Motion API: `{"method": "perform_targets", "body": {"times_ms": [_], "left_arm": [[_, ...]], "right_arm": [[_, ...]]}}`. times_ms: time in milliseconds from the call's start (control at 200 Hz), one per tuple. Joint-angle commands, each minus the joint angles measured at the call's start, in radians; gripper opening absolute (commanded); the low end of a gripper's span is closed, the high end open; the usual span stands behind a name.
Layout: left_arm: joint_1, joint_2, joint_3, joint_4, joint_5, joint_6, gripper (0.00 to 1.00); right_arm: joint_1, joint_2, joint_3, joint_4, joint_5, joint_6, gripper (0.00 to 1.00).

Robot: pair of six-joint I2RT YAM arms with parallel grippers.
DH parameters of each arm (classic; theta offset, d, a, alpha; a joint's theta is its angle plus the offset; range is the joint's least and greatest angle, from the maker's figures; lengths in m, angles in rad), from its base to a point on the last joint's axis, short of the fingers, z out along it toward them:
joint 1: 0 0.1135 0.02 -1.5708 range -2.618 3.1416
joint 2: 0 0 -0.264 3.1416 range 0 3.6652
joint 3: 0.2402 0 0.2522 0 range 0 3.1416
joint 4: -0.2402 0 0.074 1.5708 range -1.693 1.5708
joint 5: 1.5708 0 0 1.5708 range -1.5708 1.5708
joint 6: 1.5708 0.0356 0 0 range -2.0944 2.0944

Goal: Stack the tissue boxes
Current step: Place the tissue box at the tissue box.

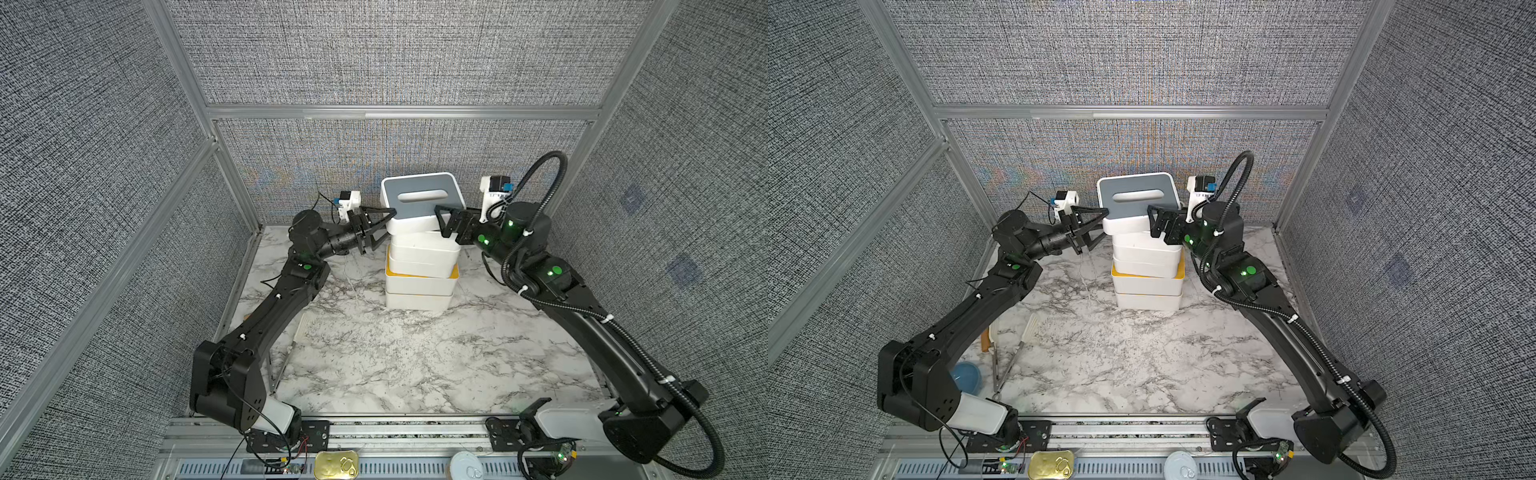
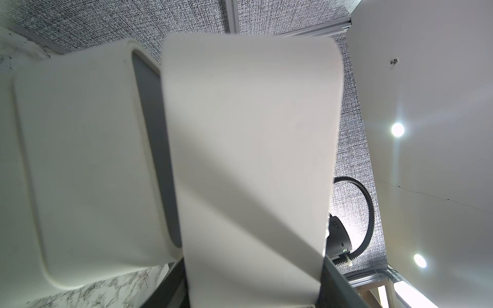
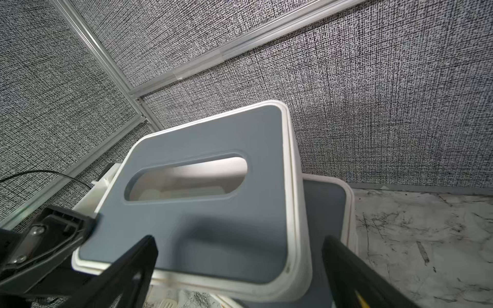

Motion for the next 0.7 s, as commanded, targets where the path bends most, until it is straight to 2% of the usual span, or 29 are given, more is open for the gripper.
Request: {"method": "perform_targets", "body": {"times_ms": [0,690], "left_arm": [[-0.005,0.002,0.016,0.021,-0.003,0.025,0.62],[-0.022,0.010,0.047,-0.042,-0.009,0.079,0.70]], "right_arm": [[0.005,0.000,0.016,-0.005,0.031,-0.016,0.99],[0.009,0.033,0.047,-0.048,0.075,-0.020,0.99]]}}
